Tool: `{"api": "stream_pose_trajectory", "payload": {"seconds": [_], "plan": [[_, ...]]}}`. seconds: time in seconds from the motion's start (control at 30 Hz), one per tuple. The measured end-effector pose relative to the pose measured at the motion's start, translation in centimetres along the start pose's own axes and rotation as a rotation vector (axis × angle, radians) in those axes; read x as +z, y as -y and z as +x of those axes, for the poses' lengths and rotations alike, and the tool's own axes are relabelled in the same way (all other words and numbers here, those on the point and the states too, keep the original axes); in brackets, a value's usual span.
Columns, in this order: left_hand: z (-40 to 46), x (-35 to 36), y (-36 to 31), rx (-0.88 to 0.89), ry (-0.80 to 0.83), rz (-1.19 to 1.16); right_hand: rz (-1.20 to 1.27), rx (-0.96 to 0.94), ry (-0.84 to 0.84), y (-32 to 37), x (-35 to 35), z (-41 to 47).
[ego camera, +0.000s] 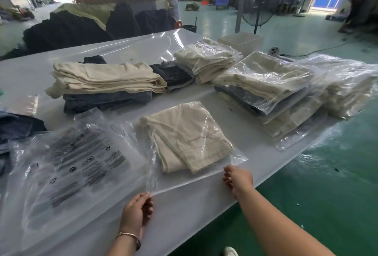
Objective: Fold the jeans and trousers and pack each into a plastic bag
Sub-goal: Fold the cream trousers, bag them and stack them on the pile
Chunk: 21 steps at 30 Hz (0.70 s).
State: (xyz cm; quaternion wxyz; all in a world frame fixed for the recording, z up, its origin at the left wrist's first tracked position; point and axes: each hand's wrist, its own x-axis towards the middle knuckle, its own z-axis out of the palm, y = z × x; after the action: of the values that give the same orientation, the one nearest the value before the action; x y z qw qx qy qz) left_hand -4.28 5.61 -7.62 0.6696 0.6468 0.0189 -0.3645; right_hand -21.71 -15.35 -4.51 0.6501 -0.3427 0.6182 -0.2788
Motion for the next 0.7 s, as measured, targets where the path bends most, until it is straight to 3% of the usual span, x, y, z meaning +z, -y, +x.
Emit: {"api": "stream_pose_trajectory", "payload": {"seconds": [0.27,0.43,0.53,0.63,0.7], "plan": [[-0.8,0.4,-0.3,0.024,-0.027,0.083,-0.078,0.029,-0.031,3.8,-4.8,5.7],[0.2,0.9,-2.2,0.223,-0.068,0.428,-0.739,-0.356,-0.157,5.4,-3.8,7.0],[1.5,3.2,-4.5,0.205,-0.049,0.481,-0.841,-0.428,-0.027,6.5,-1.6,8.0],[3.0,6.5,-5.9,0.099,-0.016,0.547,-0.792,-0.379,0.126,7.3,0.8,8.8],[4.2,8.5,-6.4,0.089,-0.103,0.564,-0.805,-0.333,0.176,7.9,1.8,9.5]]}}
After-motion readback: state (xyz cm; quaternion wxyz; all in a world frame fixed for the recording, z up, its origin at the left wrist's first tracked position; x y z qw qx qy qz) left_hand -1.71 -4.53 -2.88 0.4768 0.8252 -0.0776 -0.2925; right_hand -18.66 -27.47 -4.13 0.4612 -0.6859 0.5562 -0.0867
